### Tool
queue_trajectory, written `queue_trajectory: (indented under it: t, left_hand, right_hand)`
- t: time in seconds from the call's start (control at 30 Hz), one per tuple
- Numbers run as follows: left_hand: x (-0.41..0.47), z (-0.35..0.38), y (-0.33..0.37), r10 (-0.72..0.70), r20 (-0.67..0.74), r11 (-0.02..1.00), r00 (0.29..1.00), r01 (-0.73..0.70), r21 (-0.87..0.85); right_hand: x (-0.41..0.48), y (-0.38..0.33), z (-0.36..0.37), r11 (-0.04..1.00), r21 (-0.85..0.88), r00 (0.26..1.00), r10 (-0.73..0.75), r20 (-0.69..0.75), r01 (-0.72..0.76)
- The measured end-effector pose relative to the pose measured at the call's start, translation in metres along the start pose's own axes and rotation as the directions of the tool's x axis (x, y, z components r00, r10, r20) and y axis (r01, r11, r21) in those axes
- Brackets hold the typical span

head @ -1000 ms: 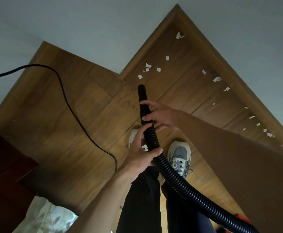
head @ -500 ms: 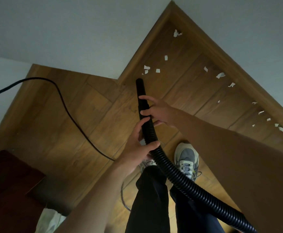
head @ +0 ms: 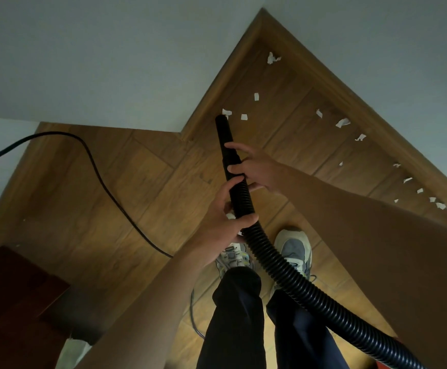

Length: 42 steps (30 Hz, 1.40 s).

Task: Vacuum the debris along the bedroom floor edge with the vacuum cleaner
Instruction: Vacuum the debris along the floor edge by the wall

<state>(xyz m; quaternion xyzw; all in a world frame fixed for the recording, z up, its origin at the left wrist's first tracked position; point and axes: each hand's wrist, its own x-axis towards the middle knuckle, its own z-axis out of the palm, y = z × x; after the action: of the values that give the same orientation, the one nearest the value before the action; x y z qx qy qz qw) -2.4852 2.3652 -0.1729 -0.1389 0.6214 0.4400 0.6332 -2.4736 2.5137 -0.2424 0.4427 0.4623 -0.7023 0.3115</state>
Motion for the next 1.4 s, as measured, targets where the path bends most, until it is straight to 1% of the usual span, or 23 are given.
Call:
queue_trajectory:
  t: [0.27,0.53,0.77,1.07,1.2,1.4]
  left_hand:
    - [-0.001,0.007,0.001,0.000,0.041,1.000,0.999,-0.001,0.024]
    - [-0.001,0.016,0.001,-0.048,0.105,0.999,0.993,0.045,0.030]
    - [0.008,0.019,0.009,-0.043,0.106,0.999,0.993,0.040,0.029]
    - [0.024,0.026,0.020,-0.049,0.120,0.995,0.992,0.037,0.098]
    - [0.029,0.032,0.027,-0.026,0.116,0.992,0.993,0.012,0.126]
    - [0.037,0.038,0.036,-0.002,0.124,0.992,0.992,-0.014,0.128]
  right_hand:
    - [-0.011,0.005,-0.009,1.000,0.013,0.999,0.012,-0.035,-0.012]
    - [-0.023,0.014,-0.021,0.999,0.022,0.997,0.026,-0.074,-0.025]
    - [-0.021,0.009,-0.028,1.000,0.024,0.994,-0.002,-0.107,0.005]
    - [-0.018,0.004,-0.042,0.998,0.053,0.985,-0.031,-0.170,0.040]
    - [-0.016,-0.001,-0.048,0.997,0.047,0.978,-0.047,-0.204,0.058]
    - [-0.015,-0.007,-0.058,0.997,0.029,0.977,-0.061,-0.204,0.069]
